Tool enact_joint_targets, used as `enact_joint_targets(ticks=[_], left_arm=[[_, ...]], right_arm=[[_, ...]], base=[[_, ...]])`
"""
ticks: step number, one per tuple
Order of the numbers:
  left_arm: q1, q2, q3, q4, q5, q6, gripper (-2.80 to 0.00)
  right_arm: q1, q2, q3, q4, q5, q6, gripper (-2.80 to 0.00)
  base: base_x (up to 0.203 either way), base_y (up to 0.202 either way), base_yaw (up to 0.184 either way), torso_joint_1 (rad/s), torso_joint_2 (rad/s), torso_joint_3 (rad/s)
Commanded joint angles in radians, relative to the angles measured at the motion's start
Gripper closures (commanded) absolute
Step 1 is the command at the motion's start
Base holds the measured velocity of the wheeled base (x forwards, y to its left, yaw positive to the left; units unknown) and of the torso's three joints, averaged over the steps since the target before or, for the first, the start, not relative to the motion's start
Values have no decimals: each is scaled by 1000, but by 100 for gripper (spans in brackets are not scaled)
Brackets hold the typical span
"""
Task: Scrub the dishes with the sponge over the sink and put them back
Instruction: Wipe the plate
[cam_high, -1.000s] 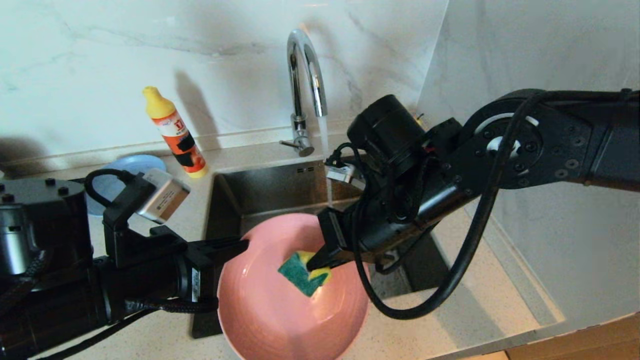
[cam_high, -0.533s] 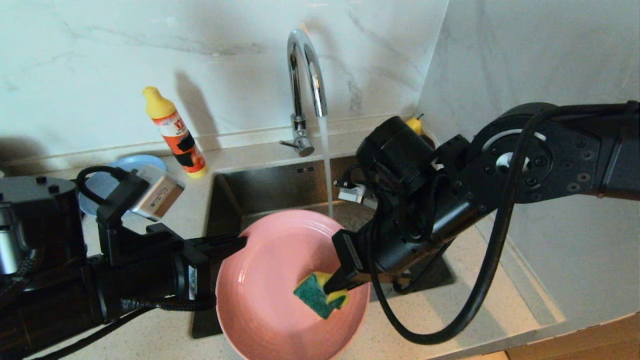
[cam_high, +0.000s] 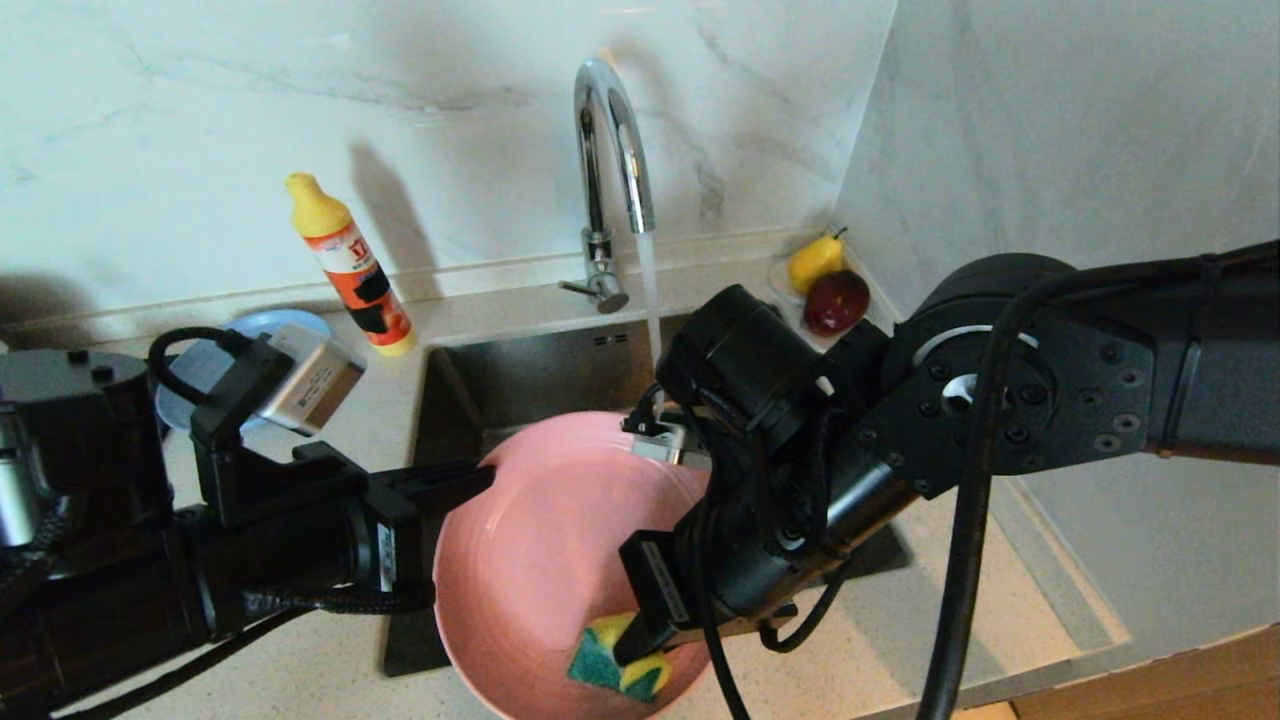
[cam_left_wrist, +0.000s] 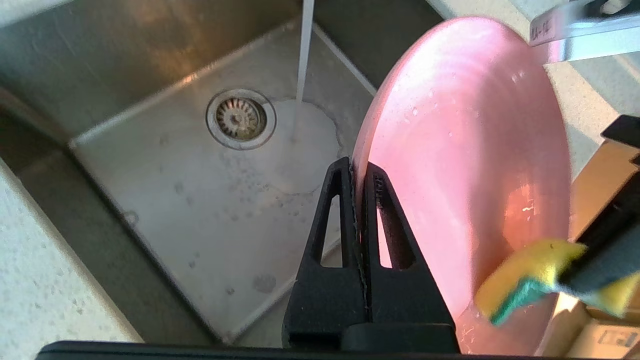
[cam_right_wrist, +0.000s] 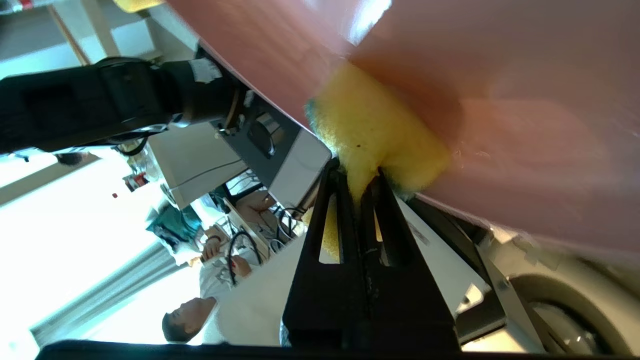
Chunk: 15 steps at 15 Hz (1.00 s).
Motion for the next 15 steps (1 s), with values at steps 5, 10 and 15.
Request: enact_joint_targets(ticks=[5, 10, 15], left_arm=[[0, -9, 18, -1, -1, -1, 0], [0, -23, 20, -1, -1, -3, 0], [0, -30, 13, -1, 1, -3, 0]], right_arm=[[7, 15, -152, 7, -27, 7, 0], [-46, -6, -156, -16, -67, 7, 0], [-124, -50, -136, 18, -66, 7, 0]], base=[[0, 0, 0, 0, 0, 0], [0, 0, 0, 0, 0, 0], [0, 0, 0, 0, 0, 0]])
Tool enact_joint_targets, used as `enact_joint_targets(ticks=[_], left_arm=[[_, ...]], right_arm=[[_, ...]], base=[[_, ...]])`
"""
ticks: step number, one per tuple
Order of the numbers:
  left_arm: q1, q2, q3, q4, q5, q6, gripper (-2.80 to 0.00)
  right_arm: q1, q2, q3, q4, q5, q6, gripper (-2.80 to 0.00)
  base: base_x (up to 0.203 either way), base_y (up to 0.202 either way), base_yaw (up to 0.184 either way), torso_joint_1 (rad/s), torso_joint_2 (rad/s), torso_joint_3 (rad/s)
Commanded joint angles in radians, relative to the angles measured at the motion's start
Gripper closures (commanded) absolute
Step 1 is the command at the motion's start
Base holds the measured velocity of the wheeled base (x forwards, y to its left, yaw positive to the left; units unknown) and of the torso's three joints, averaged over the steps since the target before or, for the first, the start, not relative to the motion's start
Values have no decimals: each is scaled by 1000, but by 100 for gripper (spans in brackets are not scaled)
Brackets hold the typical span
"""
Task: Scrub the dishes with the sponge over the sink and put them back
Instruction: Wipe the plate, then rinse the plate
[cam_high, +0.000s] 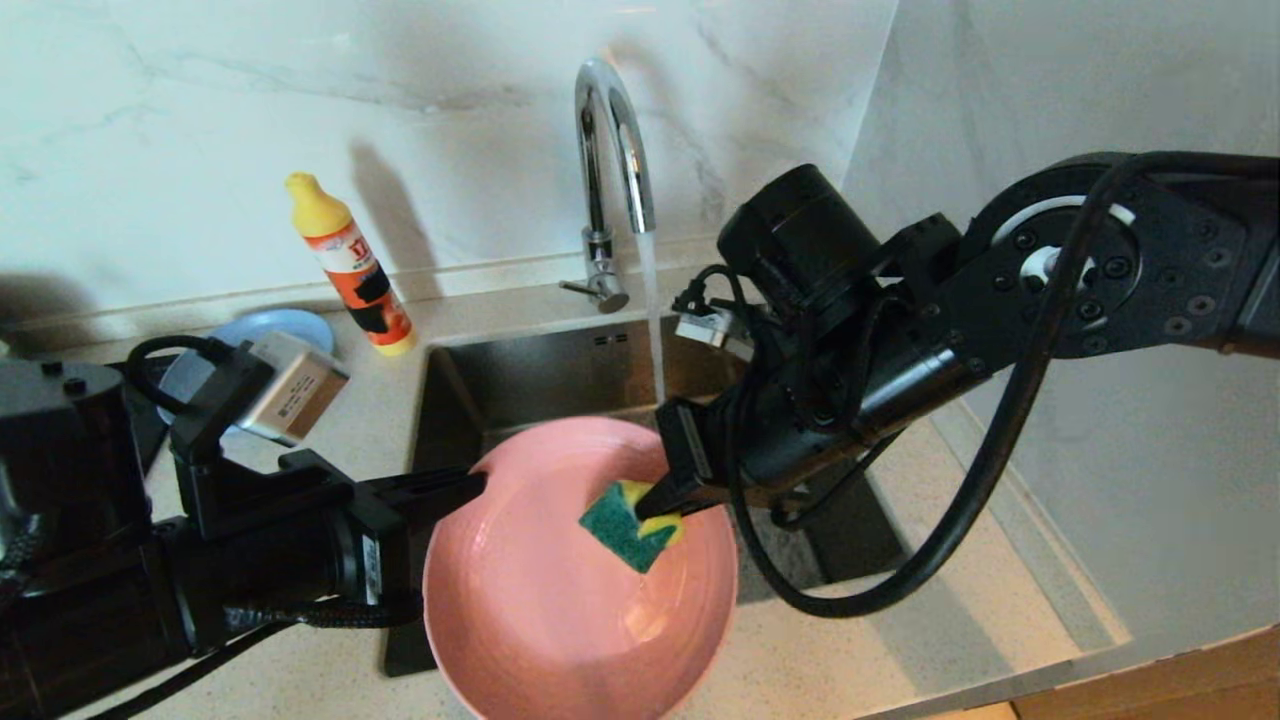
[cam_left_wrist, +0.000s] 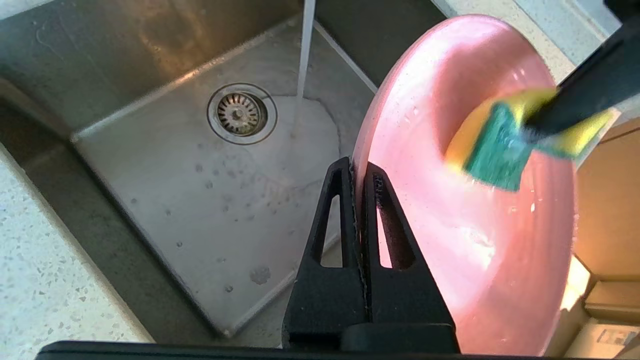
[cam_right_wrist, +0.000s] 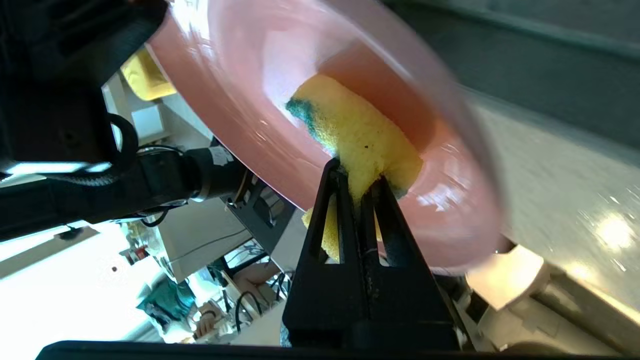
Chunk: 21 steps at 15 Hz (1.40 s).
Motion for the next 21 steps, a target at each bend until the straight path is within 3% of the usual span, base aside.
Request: enact_joint_targets(ticks=[1, 8, 12, 16, 21], left_arm=[[0, 0, -6, -3, -1, -3, 0], [11, 45, -11, -3, 3, -46, 0], [25, 150, -71, -4, 29, -125, 0], [26, 366, -232, -17, 100, -194, 0], [25, 564, -420, -76, 109, -254, 0]], right_arm=[[-19, -50, 5, 29, 5, 2, 0], [-11, -280, 5, 100, 12, -1, 0], [0, -409, 11, 103, 13, -3, 0], [-31, -503, 120, 97, 13, -3, 0], [-32, -550, 182, 91, 22, -10, 0]], base=[[0, 0, 0, 0, 0, 0], [0, 0, 0, 0, 0, 0], [0, 0, 0, 0, 0, 0], [0, 0, 0, 0, 0, 0], [0, 0, 0, 0, 0, 0]])
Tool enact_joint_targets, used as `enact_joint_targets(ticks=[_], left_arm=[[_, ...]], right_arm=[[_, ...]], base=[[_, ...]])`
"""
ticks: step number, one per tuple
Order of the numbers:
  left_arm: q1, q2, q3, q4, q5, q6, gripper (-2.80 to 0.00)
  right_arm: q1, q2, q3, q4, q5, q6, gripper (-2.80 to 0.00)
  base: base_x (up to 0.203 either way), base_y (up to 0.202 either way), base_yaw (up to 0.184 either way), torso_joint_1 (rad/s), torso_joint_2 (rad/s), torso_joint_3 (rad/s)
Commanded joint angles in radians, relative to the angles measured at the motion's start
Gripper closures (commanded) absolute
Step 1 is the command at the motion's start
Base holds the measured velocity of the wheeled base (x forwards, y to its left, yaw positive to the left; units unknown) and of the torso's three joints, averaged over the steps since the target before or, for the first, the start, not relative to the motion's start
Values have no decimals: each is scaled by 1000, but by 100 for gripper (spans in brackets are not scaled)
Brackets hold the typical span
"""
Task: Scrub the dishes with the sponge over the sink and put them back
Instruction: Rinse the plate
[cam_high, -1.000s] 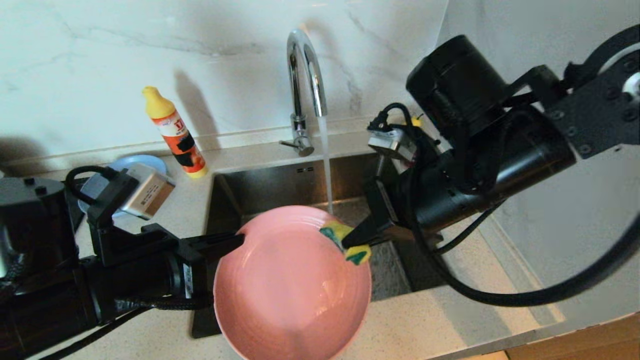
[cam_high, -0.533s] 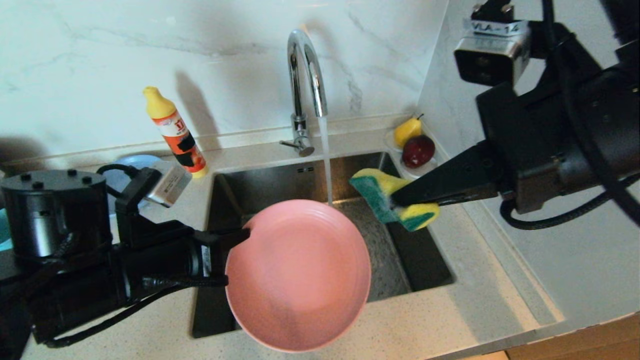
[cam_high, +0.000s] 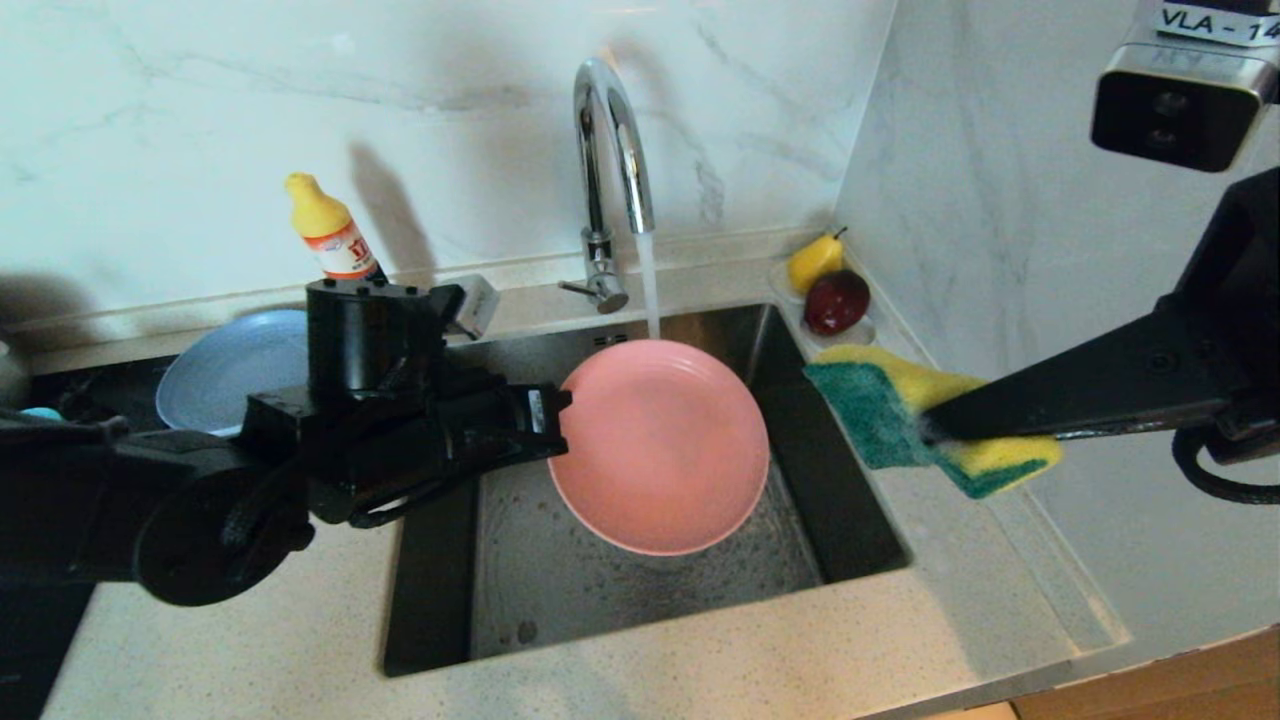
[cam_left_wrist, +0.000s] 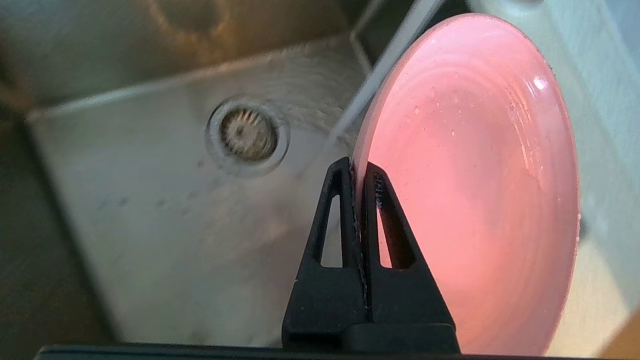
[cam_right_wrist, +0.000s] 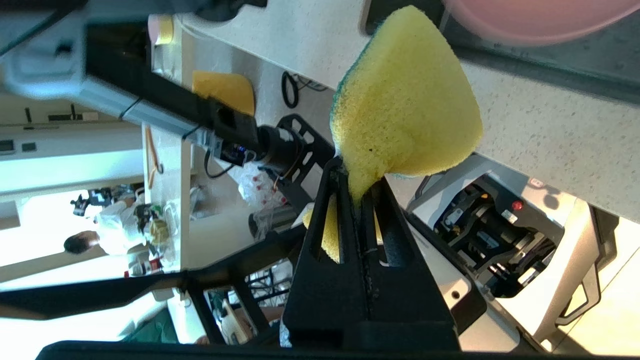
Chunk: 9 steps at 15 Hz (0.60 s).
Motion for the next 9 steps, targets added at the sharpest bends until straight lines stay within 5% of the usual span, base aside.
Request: enact_joint_targets(ticks=[1, 9], left_arm=[[1, 121, -61, -37, 4, -9, 0], [0, 232, -203, -47, 5, -10, 0]], right_arm=[[0, -12, 13, -4, 10, -1, 0], [-1, -35, 65, -4, 13, 2, 0]], base=[[0, 0, 0, 0, 0, 0], [0, 0, 0, 0, 0, 0]])
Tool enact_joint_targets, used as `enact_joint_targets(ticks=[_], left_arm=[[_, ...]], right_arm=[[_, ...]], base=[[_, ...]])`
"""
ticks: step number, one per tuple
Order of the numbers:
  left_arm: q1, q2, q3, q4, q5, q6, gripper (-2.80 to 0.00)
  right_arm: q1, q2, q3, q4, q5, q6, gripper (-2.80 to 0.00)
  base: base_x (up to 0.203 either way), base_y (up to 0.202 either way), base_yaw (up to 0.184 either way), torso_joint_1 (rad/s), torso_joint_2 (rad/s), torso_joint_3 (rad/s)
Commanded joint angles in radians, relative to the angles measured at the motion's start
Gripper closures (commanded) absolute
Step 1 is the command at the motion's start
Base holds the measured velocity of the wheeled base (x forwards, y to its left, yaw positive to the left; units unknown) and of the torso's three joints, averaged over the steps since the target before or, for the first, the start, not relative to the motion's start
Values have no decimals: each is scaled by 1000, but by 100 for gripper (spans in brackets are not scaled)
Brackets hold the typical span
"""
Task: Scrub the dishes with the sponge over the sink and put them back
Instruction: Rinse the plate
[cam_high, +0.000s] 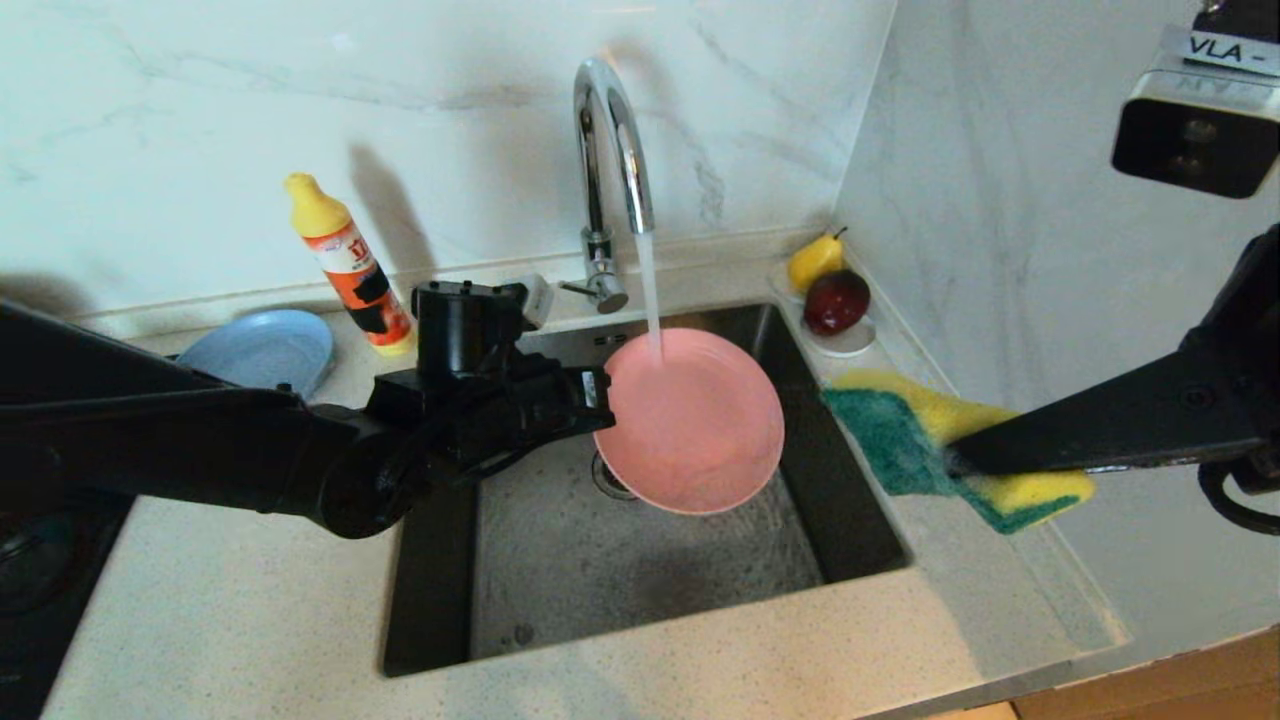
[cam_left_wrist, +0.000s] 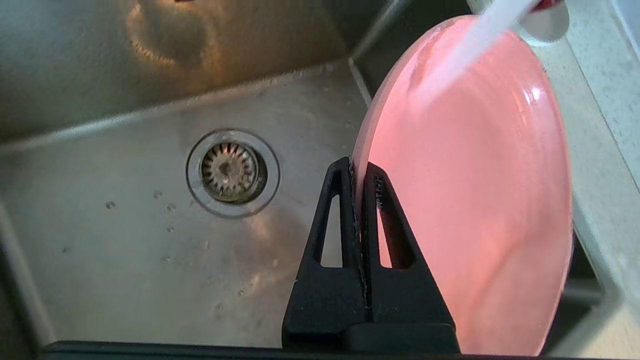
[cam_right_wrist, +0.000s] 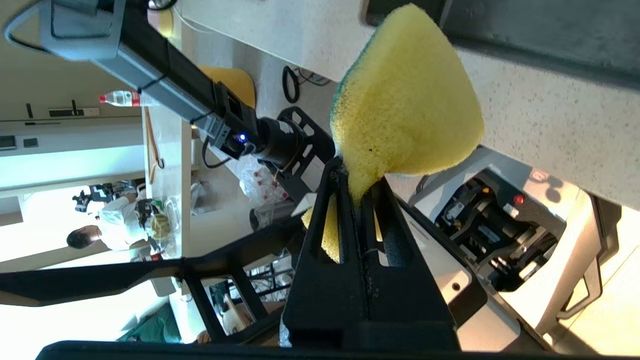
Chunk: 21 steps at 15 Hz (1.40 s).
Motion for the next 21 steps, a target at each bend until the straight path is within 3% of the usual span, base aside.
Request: enact_joint_targets(ticks=[1, 8, 11, 15, 21], left_arm=[[0, 28, -14, -4, -2, -2, 0], [0, 72, -37, -33, -2, -16, 0], [0, 58, -38, -50, 3, -29, 0], [9, 21, -24, -72, 64, -8, 0], [41, -137, 150, -71, 77, 50, 0]], right_arm=[[0, -2, 13, 4, 3, 3, 0], [0, 2, 46, 0, 5, 1, 0], [0, -6, 109, -87, 9, 5, 0], [0, -7, 125, -122, 9, 6, 0], [-2, -15, 106, -117, 34, 11, 0]], base=[[0, 0, 0, 0, 0, 0], [0, 0, 0, 0, 0, 0], [0, 0, 0, 0, 0, 0], [0, 0, 0, 0, 0, 0], [0, 0, 0, 0, 0, 0]])
